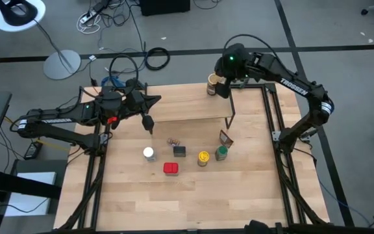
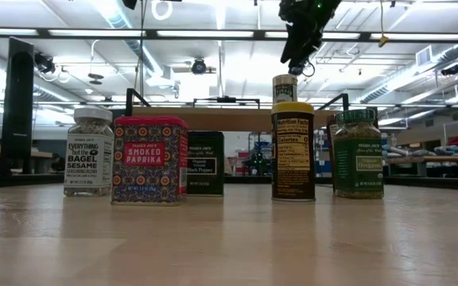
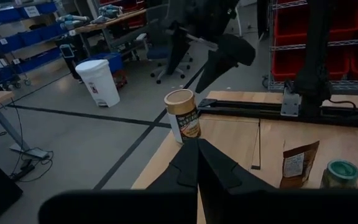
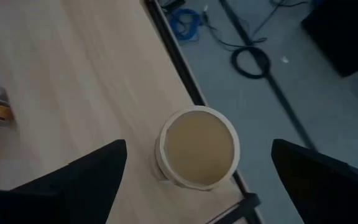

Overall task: Shelf spices
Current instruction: Remove the brown seasoning bottle from the shelf

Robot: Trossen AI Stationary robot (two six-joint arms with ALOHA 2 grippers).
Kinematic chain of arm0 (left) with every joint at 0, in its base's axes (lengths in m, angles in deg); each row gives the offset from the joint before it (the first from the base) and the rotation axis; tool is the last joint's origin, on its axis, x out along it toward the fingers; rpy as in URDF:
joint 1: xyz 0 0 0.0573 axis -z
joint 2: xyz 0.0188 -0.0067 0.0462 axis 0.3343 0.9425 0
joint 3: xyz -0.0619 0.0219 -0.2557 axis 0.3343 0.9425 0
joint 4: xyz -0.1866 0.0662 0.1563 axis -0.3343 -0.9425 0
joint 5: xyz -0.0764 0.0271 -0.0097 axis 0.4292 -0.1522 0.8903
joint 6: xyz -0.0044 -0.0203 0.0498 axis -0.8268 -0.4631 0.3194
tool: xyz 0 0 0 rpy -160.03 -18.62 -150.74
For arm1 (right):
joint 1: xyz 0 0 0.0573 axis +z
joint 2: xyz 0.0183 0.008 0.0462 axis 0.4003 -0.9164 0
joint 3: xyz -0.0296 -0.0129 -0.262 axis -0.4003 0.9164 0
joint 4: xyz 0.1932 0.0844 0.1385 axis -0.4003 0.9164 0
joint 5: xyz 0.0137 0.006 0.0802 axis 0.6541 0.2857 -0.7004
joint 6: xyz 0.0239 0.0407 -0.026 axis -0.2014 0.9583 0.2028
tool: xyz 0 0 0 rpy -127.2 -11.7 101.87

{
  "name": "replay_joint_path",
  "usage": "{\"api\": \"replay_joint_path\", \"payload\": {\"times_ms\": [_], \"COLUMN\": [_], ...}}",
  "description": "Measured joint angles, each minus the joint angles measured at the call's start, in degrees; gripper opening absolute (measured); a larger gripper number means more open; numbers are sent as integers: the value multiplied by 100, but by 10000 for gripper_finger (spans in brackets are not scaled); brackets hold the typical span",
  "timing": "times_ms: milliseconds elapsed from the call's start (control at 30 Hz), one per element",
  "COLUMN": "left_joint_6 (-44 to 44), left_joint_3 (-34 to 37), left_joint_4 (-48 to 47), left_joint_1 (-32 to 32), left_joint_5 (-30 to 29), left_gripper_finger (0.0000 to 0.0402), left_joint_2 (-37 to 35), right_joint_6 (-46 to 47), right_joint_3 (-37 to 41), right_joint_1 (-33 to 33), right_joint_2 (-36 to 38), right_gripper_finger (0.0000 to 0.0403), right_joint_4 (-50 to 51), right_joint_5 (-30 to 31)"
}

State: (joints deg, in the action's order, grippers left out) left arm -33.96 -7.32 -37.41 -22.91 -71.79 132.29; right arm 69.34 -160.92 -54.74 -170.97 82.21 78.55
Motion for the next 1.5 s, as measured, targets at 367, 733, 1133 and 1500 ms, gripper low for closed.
{"api": "replay_joint_path", "payload": {"times_ms": [367, 733, 1133, 1500], "left_joint_6": [87, 83, 42, 44], "left_joint_3": [0, 0, 0, 0], "left_joint_4": [-2, 0, -7, -39], "left_joint_1": [-1, -1, 0, -2], "left_joint_5": [0, 0, 0, 0], "left_gripper_finger": [5, 5, 5, 5], "left_joint_2": [0, 0, -1, -1], "right_joint_6": [42, 18, -18, -17], "right_joint_3": [-2, -2, -4, -2], "right_joint_1": [-367, -496, -504, -522], "right_joint_2": [-3, -3, -422, -946], "right_gripper_finger": [400, 400, 400, 398], "right_joint_4": [-94, -74, -126, 21], "right_joint_5": [-615, -729, -749, -935]}}
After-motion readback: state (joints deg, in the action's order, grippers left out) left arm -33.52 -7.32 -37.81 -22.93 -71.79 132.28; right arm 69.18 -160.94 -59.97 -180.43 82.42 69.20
